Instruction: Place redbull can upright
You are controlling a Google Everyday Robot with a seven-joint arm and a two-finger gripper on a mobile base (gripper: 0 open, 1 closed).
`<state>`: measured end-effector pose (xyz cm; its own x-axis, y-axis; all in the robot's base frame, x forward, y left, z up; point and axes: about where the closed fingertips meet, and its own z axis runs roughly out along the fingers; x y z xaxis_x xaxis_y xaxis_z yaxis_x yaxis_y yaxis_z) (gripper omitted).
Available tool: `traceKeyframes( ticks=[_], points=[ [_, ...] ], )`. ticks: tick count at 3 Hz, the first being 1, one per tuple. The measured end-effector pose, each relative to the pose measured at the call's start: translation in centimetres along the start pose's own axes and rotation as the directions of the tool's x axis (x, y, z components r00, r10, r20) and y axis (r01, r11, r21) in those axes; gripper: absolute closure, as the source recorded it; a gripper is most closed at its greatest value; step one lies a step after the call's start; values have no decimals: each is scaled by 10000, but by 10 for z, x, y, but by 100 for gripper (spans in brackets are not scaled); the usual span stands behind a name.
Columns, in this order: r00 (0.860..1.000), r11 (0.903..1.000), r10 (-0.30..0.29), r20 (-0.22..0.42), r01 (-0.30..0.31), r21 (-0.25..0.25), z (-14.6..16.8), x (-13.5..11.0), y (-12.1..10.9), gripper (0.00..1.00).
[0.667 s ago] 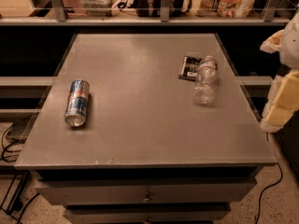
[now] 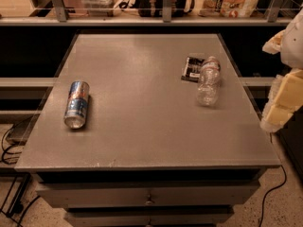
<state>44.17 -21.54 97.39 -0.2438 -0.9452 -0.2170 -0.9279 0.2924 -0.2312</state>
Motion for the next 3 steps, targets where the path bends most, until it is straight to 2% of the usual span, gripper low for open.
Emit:
traceKeyframes(
  ticks=[1,2,3],
  points=[
    [9946,9950,991,299,-987,-143,9,-12,-8,0],
    [9710,9735,2286,694,-2273,-263,27,-42,-28,0],
    [9383,9444,3285,1078,-3283,-198,43,-91,-45,0]
  ],
)
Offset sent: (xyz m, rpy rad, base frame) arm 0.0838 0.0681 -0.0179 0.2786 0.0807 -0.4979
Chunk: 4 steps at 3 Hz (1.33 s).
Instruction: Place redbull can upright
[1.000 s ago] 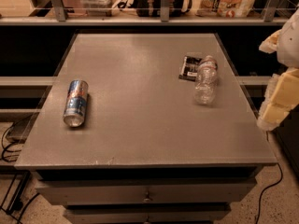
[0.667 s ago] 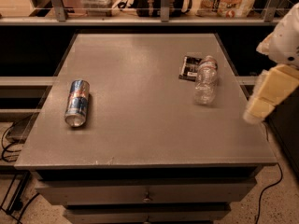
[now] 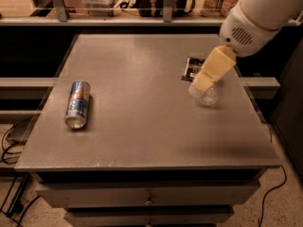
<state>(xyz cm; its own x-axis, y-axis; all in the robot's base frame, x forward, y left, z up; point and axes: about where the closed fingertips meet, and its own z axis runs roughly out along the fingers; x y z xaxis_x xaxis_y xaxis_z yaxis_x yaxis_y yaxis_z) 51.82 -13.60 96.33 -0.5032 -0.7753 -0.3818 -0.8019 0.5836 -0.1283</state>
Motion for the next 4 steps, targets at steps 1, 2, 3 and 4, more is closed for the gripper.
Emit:
traceKeyframes(
  ticks=[1,2,3,4],
  points=[
    [9969,9969,781,14,-781,-15,1,-2,2,0],
    [9940,9938,1091,40,-1090,-206,5,-5,3,0],
    [9915,9917,1274,260,-1269,-207,5,-35,18,0],
    [9880,9881,1520,272,-1512,-295,10,-76,39,0]
  ],
)
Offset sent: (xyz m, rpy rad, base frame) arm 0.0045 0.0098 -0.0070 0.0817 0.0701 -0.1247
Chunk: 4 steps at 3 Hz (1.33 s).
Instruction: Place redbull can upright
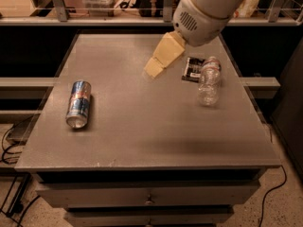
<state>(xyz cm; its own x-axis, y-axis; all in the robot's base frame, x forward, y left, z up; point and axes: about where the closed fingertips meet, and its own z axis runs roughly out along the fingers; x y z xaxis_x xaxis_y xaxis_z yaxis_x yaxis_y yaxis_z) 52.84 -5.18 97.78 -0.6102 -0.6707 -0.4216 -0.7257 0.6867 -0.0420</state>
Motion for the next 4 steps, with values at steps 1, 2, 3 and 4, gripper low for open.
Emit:
traceKeyframes(
  ticks=[1,2,3,4],
  points=[
    [9998,10000,39,-219,-40,-38,13,-39,30,0],
    [9991,9996,-207,-372,199,-224,35,-84,64,0],
    [9990,9992,-309,-332,300,-279,37,-90,71,0],
    [9980,9991,-208,-600,186,-376,44,-91,71,0]
  ],
)
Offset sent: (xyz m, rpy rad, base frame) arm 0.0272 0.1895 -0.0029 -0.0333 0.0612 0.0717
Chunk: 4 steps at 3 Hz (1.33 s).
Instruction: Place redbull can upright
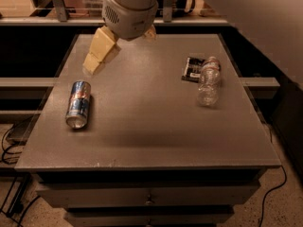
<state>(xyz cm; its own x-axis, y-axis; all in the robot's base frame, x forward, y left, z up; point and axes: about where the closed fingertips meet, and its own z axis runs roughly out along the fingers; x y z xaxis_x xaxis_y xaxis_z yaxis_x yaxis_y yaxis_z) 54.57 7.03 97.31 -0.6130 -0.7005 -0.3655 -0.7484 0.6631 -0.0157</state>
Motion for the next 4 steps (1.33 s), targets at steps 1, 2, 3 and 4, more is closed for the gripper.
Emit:
traceKeyframes(
  ticks=[1,2,3,4],
  points=[
    [9996,9989,5,-268,-18,-479,29,-8,13,0],
    [9991,9931,6,-435,-57,-1170,59,-22,36,0],
    [9980,9842,147,-617,-253,-1750,84,-38,55,0],
    [9959,9707,359,-834,-545,-2340,109,-50,69,0]
  ],
)
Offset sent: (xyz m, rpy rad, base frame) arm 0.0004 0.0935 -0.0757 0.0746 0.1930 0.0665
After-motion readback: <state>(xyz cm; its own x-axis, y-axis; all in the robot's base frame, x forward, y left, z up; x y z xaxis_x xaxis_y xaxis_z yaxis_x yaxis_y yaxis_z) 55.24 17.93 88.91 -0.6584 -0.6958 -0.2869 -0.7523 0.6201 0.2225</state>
